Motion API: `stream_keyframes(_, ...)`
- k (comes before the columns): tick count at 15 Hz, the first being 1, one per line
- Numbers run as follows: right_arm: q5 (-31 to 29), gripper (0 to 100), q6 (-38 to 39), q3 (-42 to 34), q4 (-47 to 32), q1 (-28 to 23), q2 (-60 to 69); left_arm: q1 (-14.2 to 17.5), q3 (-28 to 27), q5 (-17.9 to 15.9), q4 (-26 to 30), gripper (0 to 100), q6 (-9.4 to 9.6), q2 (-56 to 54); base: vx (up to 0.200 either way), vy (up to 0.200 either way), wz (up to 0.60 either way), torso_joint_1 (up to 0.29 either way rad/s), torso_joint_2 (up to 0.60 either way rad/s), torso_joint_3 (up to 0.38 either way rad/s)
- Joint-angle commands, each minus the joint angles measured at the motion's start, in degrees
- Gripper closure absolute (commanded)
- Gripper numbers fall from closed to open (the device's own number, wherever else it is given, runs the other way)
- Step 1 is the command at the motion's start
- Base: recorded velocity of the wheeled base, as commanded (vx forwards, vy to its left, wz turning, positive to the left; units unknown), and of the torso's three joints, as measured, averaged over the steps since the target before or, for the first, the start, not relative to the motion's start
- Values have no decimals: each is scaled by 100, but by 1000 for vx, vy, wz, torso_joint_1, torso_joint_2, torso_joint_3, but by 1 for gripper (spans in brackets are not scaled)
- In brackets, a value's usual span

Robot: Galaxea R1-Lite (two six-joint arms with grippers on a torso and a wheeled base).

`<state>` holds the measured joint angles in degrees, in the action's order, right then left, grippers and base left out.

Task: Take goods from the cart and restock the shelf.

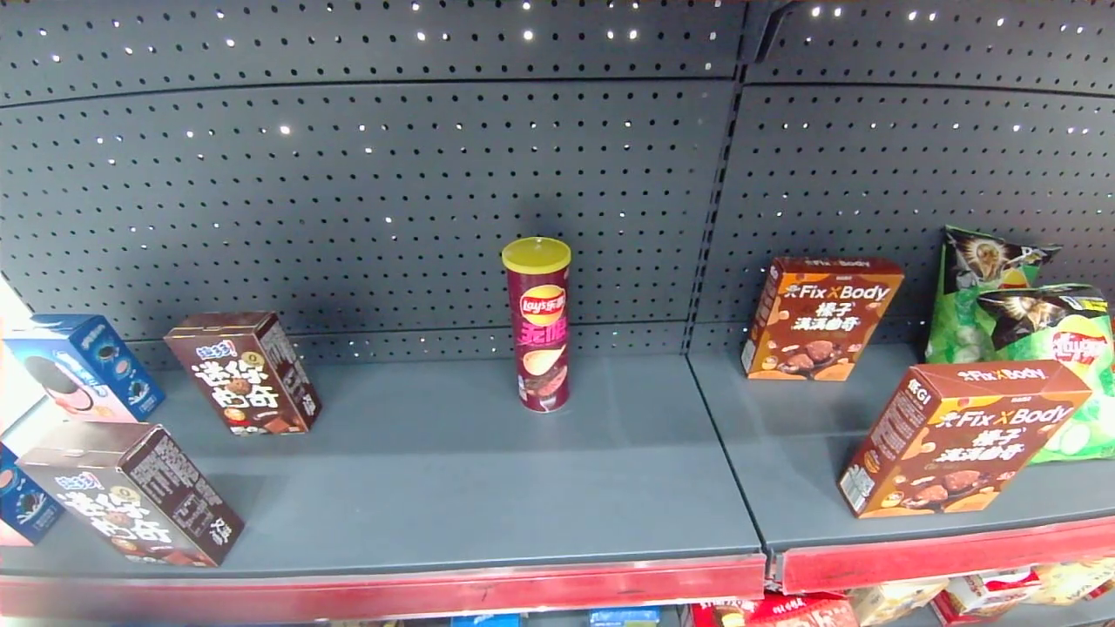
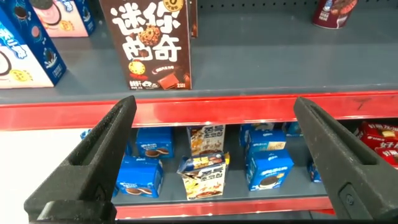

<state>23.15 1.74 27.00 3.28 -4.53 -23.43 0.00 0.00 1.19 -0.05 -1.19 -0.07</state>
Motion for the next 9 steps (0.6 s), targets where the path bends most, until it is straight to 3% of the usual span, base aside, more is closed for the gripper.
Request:
stream_keyframes(1, 322, 100, -34, 376, -20, 418, -487, 0, 0, 4, 5, 0, -4, 7, 0, 0, 0, 0, 0, 0)
stream_keyframes(6, 427, 100, -394, 569, 41, 893, -988, 0, 0, -84, 5, 0, 58, 7, 0, 0, 0, 0, 0, 0)
stream_keyframes(8, 418, 100, -412, 657, 243, 1781, -1331, 0, 0, -84, 5, 0, 84, 7, 0, 0, 0, 0, 0, 0)
stream_keyframes(9, 410, 100, -447, 736, 314, 1904, -1515, 0, 0, -76, 5, 0, 67, 7, 0, 0, 0, 0, 0, 0)
